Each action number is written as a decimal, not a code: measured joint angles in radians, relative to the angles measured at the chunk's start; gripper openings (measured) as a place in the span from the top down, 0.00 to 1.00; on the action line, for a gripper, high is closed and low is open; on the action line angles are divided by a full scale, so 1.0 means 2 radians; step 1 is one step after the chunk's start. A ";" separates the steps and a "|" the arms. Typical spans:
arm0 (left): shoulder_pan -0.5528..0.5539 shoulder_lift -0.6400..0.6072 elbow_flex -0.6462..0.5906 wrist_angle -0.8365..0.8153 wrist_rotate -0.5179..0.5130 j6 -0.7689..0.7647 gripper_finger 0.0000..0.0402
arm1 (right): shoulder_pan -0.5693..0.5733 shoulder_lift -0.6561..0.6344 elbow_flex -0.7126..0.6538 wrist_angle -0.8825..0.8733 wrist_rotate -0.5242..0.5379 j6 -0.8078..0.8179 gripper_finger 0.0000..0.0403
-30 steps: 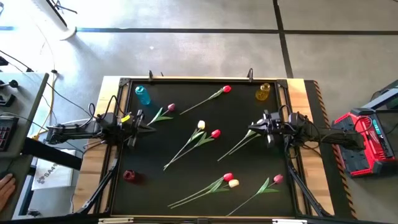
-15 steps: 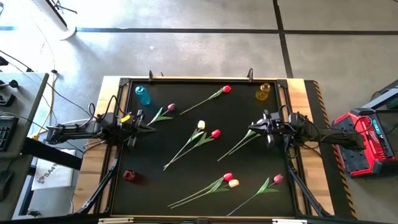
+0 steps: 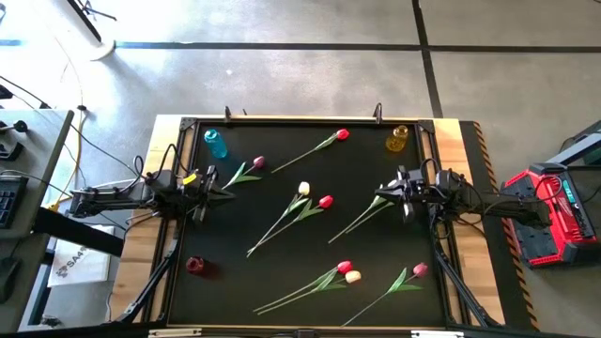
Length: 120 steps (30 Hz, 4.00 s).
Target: Sort flowers into vase by color
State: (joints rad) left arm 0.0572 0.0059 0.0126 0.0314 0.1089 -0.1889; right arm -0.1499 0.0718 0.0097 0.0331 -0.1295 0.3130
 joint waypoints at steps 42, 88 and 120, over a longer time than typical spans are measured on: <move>0.000 0.000 0.000 0.022 -0.093 -0.258 1.00 | 0.000 0.000 0.000 0.000 0.000 0.000 1.00; 0.210 0.601 0.298 -0.151 -0.056 -0.145 0.56 | 0.000 0.128 0.058 0.110 0.216 0.331 0.81; 0.213 0.794 0.394 -0.216 -0.145 -0.053 0.98 | 0.000 0.348 0.182 0.109 0.213 0.265 0.80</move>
State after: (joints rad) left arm 0.4828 1.5941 0.8001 -0.4006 -0.1817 -0.2951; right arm -0.1497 0.7681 0.3744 0.2516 0.2962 0.8424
